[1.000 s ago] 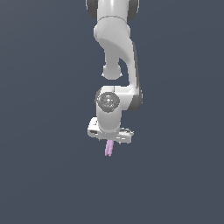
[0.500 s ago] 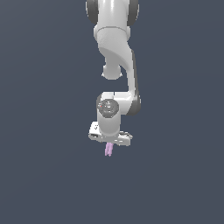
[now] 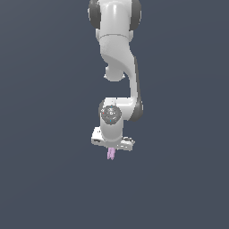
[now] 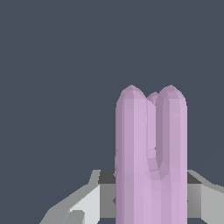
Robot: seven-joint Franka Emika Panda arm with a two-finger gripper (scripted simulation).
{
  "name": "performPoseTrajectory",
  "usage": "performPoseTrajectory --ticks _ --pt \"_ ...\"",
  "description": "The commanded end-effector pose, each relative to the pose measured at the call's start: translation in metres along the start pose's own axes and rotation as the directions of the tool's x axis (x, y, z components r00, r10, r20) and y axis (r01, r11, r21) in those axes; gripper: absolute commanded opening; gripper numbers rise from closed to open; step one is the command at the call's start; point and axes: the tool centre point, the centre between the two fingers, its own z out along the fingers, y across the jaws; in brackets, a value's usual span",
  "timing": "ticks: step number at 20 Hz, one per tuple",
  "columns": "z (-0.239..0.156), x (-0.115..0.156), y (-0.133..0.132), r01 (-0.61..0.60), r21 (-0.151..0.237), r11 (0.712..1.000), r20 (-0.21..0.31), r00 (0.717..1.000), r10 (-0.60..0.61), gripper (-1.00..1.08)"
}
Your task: Pick up the object and move it to a goal position.
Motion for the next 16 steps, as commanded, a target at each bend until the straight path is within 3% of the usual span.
performPoseTrajectory --ticks 1,10,16 --pt "0.0 0.0 0.0 0.0 0.0 1.0 -0.001 1.0 0.0 -1.0" --pt "-0.002 0.001 0.0 0.0 0.0 1.0 -0.001 1.0 0.0 -1.0" --pt "-0.022 0.006 0.002 0.0 0.0 1.0 -0.001 1.0 0.0 -1.0"
